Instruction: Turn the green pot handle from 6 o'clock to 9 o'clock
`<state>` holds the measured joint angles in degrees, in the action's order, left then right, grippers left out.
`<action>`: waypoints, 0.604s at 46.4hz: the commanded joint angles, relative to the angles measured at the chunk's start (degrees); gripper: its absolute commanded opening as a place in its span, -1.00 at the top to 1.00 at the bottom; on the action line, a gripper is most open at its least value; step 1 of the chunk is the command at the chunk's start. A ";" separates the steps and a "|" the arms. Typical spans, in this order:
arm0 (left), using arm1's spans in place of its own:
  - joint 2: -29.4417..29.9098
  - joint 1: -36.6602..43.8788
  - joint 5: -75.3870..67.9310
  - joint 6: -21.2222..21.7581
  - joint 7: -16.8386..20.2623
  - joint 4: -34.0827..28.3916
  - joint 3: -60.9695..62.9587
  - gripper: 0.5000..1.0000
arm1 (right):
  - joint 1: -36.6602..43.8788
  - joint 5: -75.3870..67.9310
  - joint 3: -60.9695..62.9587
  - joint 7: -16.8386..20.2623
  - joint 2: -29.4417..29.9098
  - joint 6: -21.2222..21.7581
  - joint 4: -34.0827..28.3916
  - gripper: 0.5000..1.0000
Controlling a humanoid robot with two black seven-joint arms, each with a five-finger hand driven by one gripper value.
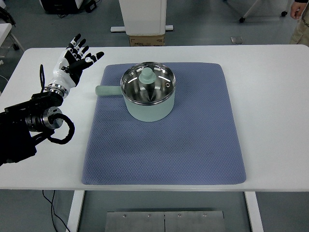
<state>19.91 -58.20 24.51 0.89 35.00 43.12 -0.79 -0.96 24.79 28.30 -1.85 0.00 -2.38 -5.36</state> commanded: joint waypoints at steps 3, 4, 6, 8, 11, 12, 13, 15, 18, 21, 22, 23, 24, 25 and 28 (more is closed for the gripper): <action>-0.92 1.16 -0.08 -0.27 0.00 -0.05 -0.80 -1.00 | -0.01 0.00 0.00 0.00 0.00 -0.08 0.00 -1.00; -1.27 1.25 -0.16 -0.27 0.00 -0.05 -0.80 -1.00 | -0.01 0.00 0.00 0.00 0.00 0.00 0.00 -1.00; -1.71 1.69 -0.16 -0.27 0.00 -0.05 -0.88 -1.00 | -0.01 0.00 0.00 0.00 0.00 -0.08 0.00 -1.00; -1.89 1.87 -0.16 -0.27 0.00 -0.05 -0.88 -1.00 | -0.01 0.00 0.00 0.00 0.00 0.01 0.00 -1.00; -1.98 2.04 -0.16 -0.27 0.00 -0.05 -0.97 -1.00 | -0.01 0.00 0.00 0.00 0.00 0.01 0.00 -1.00; -2.07 2.13 -0.16 -0.27 0.00 -0.05 -0.97 -1.00 | -0.01 0.00 0.00 0.00 0.00 0.01 0.00 -1.00; -2.15 2.22 -0.16 -0.27 0.00 -0.05 -0.97 -1.00 | -0.01 0.00 0.00 0.00 0.00 0.01 0.00 -1.00; -2.24 2.31 -0.16 -0.27 0.00 -0.05 -1.06 -1.00 | -0.01 0.00 0.00 0.00 0.00 0.01 0.00 -1.00; -2.59 2.31 -0.16 -0.27 0.00 -0.05 -1.23 -1.00 | -0.01 0.00 0.00 0.00 0.00 0.01 0.00 -1.00; -2.94 2.39 -0.16 -0.27 0.00 -0.05 -1.32 -1.00 | -0.01 0.00 0.00 0.00 0.00 0.01 -0.09 -1.00; -2.94 2.39 -0.16 -0.19 0.00 -0.05 -1.32 -1.00 | -0.01 0.00 0.00 0.00 0.00 0.01 -0.17 -1.00; -3.03 2.39 -0.16 -0.19 0.00 -0.05 -1.32 -1.00 | -0.01 0.00 0.00 0.00 0.00 0.01 -0.17 -1.00; -3.03 2.39 -0.16 -0.19 0.00 -0.05 -1.41 -1.00 | -0.01 0.00 0.00 0.00 0.00 0.01 -0.17 -1.00; -3.21 2.39 -0.16 -0.19 0.00 -0.05 -1.41 -1.00 | -0.01 0.00 0.00 0.00 0.00 0.01 -0.17 -1.00; -3.65 2.39 -0.16 -0.19 0.00 -0.05 -1.59 -1.00 | -0.01 -0.09 -0.08 0.00 0.00 0.01 -0.09 -1.00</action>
<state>16.67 -55.81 24.34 0.67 35.00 43.06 -2.25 -0.97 24.79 28.30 -1.84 0.00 -2.38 -5.51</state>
